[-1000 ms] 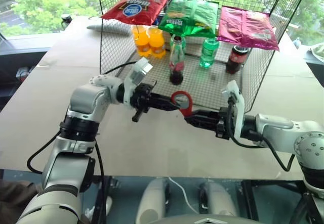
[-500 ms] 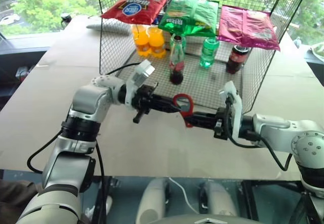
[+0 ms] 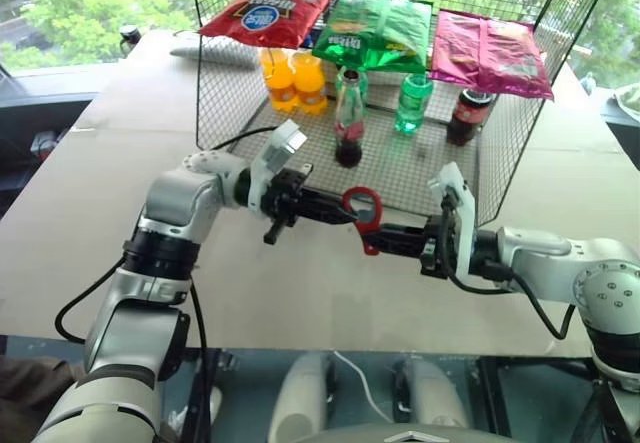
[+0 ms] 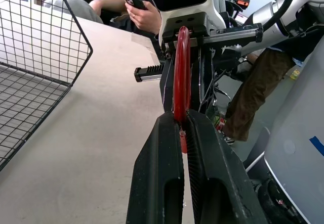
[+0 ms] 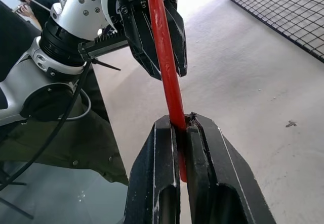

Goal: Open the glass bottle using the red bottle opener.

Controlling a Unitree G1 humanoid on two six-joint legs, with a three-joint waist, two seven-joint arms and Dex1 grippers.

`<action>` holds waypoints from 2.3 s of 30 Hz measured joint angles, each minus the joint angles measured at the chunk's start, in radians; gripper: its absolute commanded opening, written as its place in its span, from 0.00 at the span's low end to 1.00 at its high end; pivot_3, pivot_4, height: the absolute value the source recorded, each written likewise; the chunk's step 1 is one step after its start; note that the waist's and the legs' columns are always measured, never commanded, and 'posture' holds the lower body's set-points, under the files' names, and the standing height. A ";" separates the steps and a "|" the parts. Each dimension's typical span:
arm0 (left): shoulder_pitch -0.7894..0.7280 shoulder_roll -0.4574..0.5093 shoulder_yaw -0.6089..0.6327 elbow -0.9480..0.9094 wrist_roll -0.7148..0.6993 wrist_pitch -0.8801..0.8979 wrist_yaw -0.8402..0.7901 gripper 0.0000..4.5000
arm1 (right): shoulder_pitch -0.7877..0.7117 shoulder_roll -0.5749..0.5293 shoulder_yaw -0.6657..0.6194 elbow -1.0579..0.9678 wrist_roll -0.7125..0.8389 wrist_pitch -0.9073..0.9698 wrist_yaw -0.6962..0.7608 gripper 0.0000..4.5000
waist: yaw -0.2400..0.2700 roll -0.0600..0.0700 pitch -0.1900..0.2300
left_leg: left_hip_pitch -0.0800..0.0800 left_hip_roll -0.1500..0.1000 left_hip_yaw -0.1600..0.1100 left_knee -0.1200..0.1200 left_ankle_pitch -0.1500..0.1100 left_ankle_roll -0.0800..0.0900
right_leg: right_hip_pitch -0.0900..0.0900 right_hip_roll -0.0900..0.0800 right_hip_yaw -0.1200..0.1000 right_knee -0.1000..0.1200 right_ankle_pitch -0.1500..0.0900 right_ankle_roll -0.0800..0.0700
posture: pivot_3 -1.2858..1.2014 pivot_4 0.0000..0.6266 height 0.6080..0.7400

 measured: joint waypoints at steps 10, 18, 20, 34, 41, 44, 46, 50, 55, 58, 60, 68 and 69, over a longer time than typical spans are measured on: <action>0.000 -0.011 0.004 -0.002 -0.003 0.008 0.023 0.31 | 0.001 0.003 -0.002 -0.003 -0.024 -0.001 0.009 0.00 | 0.000 0.000 0.000 | 0.000 0.000 0.000 0.000 0.000 0.000 | 0.000 0.000 0.000 0.000 0.000 0.000 | 0.52 0.24 1.00; 0.050 0.018 0.074 -0.059 -0.030 0.051 0.112 0.87 | 0.044 0.003 -0.005 -0.031 -0.081 -0.020 -0.004 0.00 | -0.001 0.000 0.000 | 0.000 0.000 0.000 0.000 0.000 0.000 | 0.000 0.000 0.000 0.000 0.000 0.000 | 0.52 0.24 1.00; 0.092 0.046 0.130 -0.073 -0.045 0.069 0.156 0.87 | 0.074 0.001 -0.015 -0.051 -0.114 -0.037 -0.016 0.00 | -0.004 0.000 0.000 | 0.000 0.000 0.000 0.000 0.000 0.000 | -0.001 0.000 0.000 0.000 0.000 0.000 | 0.52 0.24 1.00; -0.013 -0.196 0.269 0.041 0.221 -0.093 0.958 0.87 | 0.150 -0.018 -0.050 -0.178 -0.514 -0.144 -0.124 0.00 | 0.003 -0.001 0.000 | 0.000 -0.001 0.000 0.001 0.000 0.000 | 0.001 0.001 0.000 0.001 0.002 0.005 | 0.52 0.24 1.00; -0.092 -0.257 0.242 0.179 0.277 -0.208 1.021 0.98 | 0.183 -0.011 -0.026 -0.232 -0.680 -0.163 -0.125 0.00 | 0.002 -0.002 0.000 | 0.000 -0.001 0.001 0.001 0.000 0.000 | 0.000 0.001 0.000 0.000 0.003 0.005 | 0.52 0.24 1.00; -0.119 -0.261 0.228 0.231 0.279 -0.249 0.985 1.00 | 0.203 0.005 -0.019 -0.246 -0.711 -0.163 -0.125 0.00 | 0.002 -0.002 0.000 | 0.000 -0.001 0.001 0.001 0.000 0.000 | 0.000 0.001 0.000 0.000 0.003 0.005 | 0.52 0.24 1.00; -0.138 -0.261 0.219 0.265 0.289 -0.275 0.962 1.00 | 0.210 0.019 -0.019 -0.248 -0.730 -0.162 -0.125 0.00 | 0.002 -0.002 0.000 | 0.000 -0.001 0.001 0.001 0.000 0.000 | 0.000 0.001 0.000 0.000 0.003 0.005 | 0.52 0.24 1.00; -0.171 -0.262 0.191 0.317 0.315 -0.311 0.938 1.00 | 0.214 0.037 -0.020 -0.266 -0.746 -0.160 -0.124 0.00 | 0.002 -0.002 0.000 | 0.000 -0.001 0.001 0.001 0.000 0.000 | 0.000 0.001 0.000 0.000 0.003 0.005 | 0.52 0.24 1.00; -0.233 -0.287 0.172 0.439 0.354 -0.382 0.913 1.00 | 0.219 0.048 -0.021 -0.269 -0.763 -0.153 -0.117 0.00 | 0.003 -0.002 0.000 | 0.000 -0.001 0.001 0.001 0.000 0.000 | 0.001 0.001 0.000 0.001 0.003 0.005 | 0.52 0.24 1.00; -0.279 -0.312 0.156 0.526 0.377 -0.430 0.897 1.00 | 0.219 0.052 -0.021 -0.269 -0.771 -0.148 -0.105 0.00 | 0.003 -0.002 0.000 | 0.000 -0.001 0.001 0.001 0.000 0.000 | 0.001 0.001 0.000 0.000 0.003 0.005 | 0.52 0.24 1.00; -0.306 -0.328 0.152 0.598 0.393 -0.465 0.890 1.00 | 0.219 0.056 -0.022 -0.269 -0.776 -0.145 -0.101 0.00 | 0.002 -0.002 0.000 | 0.000 -0.001 0.001 0.001 0.000 0.000 | 0.000 0.002 0.000 0.000 0.002 0.005 | 0.52 0.24 1.00; -0.395 -0.365 0.156 0.856 0.436 -0.583 0.888 0.52 | 0.219 0.065 -0.032 -0.279 -0.785 -0.122 -0.096 0.00 | 0.001 -0.002 0.001 | 0.000 -0.001 0.001 0.001 0.000 0.000 | 0.000 0.002 0.000 0.001 0.003 0.005 | 0.52 0.24 1.00; -0.399 -0.366 0.157 0.868 0.437 -0.593 0.887 0.52 | 0.219 0.066 -0.037 -0.281 -0.786 -0.120 -0.096 0.00 | 0.001 -0.002 0.001 | 0.000 -0.001 0.001 0.001 0.000 0.000 | 0.000 0.002 0.000 0.001 0.003 0.005 | 0.52 0.24 1.00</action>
